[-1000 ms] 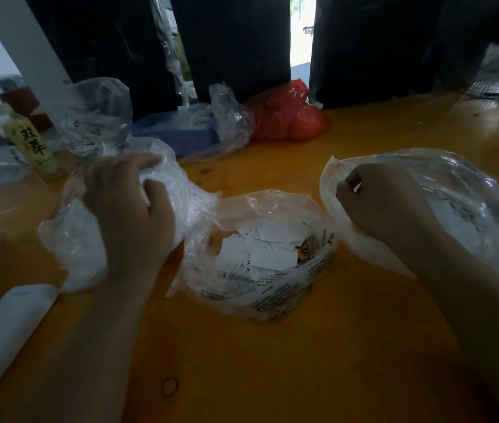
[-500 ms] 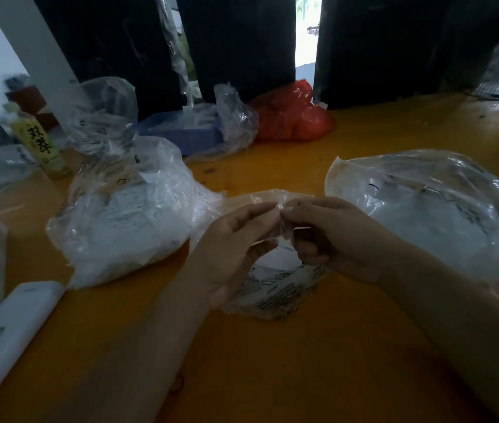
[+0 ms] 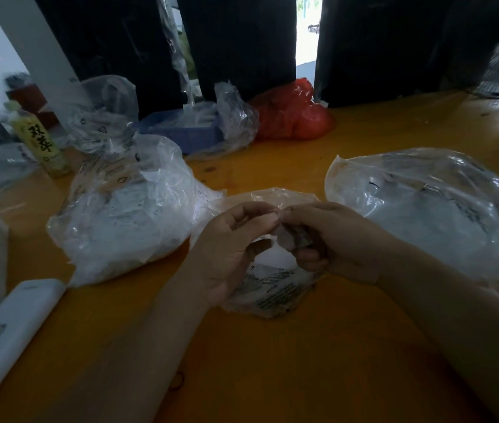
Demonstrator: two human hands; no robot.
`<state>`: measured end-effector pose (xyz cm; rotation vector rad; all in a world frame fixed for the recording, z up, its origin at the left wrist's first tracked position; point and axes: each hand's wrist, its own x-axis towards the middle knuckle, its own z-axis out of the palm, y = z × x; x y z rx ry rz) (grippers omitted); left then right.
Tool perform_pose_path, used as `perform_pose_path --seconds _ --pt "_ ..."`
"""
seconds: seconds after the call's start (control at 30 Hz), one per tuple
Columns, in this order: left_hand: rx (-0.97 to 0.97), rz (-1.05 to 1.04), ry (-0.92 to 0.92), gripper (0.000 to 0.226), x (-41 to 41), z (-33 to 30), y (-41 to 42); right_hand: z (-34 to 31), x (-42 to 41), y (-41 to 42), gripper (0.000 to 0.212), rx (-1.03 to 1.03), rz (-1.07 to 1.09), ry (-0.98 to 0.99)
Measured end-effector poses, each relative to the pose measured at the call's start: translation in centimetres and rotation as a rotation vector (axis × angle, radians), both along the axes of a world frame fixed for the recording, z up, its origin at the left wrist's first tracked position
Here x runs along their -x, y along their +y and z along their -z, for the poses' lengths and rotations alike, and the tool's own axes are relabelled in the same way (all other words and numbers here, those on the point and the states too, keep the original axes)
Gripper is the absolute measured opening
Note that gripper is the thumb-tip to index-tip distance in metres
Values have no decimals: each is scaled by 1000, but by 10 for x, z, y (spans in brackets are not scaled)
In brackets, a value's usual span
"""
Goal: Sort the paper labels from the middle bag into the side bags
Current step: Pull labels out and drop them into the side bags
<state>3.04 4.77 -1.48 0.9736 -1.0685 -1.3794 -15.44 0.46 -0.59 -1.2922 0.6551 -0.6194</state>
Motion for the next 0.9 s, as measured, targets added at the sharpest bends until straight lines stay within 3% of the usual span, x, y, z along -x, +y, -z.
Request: perform_pose_path --seconds 0.23,0.4,0.7,0.8,0.9 --pt "-3 -146 152 27 -3 2 -4 0 -4 -2 57 -4 130 -17" --pt "-16 -192 223 31 -5 1 -4 8 -5 -1 19 377 337 144" --pt "-16 -125 -170 24 -3 2 1 7 -5 0 23 701 486 349" --pt "-11 -133 -200 13 -2 0 4 4 -7 2 19 751 420 412" --pt "-22 -213 -178 15 -2 0 3 4 -7 2 6 678 390 316"
